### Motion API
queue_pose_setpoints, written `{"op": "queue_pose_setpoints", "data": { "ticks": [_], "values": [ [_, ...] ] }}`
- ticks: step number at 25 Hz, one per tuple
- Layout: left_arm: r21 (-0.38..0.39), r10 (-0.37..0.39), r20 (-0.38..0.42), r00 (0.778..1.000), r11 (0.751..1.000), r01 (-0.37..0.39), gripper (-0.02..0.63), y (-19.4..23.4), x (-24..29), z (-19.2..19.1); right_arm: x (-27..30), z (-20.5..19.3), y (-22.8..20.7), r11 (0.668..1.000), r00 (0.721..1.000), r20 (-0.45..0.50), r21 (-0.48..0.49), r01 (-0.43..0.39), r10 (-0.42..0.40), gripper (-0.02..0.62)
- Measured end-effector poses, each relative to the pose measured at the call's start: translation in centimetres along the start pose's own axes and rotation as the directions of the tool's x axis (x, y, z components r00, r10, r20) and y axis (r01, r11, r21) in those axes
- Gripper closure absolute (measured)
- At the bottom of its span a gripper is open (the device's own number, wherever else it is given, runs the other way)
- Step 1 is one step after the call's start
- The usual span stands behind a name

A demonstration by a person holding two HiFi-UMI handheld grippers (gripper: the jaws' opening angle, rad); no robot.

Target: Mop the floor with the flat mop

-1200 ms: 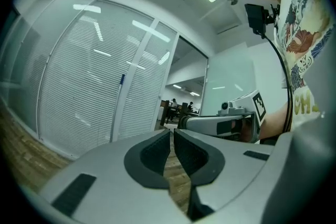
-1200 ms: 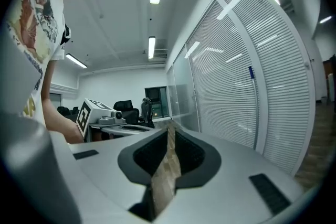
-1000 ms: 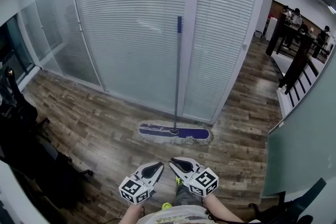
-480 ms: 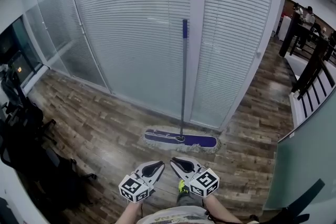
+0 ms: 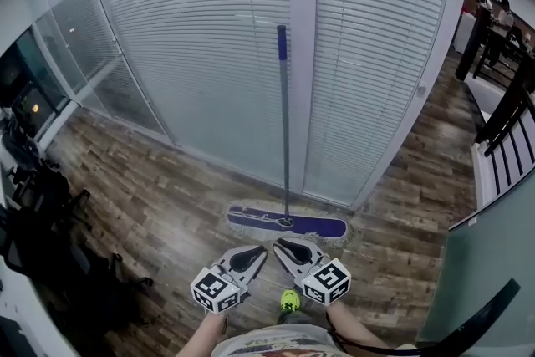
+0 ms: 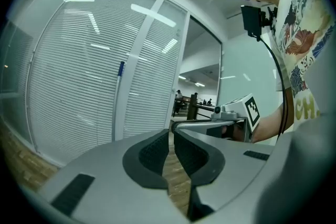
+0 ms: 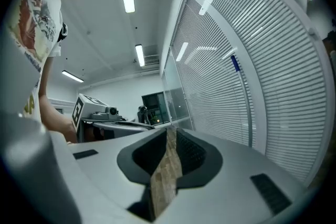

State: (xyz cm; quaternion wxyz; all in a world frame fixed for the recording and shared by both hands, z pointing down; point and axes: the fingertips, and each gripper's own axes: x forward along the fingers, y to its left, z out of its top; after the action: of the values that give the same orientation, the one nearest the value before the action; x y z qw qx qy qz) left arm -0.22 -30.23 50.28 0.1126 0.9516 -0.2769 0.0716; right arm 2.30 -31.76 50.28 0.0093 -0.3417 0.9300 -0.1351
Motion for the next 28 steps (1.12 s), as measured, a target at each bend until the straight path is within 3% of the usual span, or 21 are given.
{"op": "queue_pose_setpoints", "data": {
  "ticks": [8, 19, 28],
  "values": [
    [0.022, 0.005, -0.005, 1.000, 1.000, -0.005, 0.591, 2.3, 4.8, 0.2, 0.9, 0.1, -5.0, 1.000, 1.000, -0.012, -0.026, 0.005, -0.005, 0.560],
    [0.056, -0.033, -0.005, 0.999, 0.998, 0.034, 0.591, 5.6, 9.5, 4.4, 2.4, 4.9, -10.5, 0.996, 0.998, 0.013, -0.060, 0.061, -0.060, 0.555],
    [0.067, -0.072, -0.025, 0.997, 0.995, 0.074, 0.588, 11.2, 15.2, 5.3, 6.2, 6.6, -17.0, 0.989, 0.991, -0.015, -0.068, 0.129, -0.130, 0.499]
  ]
}}
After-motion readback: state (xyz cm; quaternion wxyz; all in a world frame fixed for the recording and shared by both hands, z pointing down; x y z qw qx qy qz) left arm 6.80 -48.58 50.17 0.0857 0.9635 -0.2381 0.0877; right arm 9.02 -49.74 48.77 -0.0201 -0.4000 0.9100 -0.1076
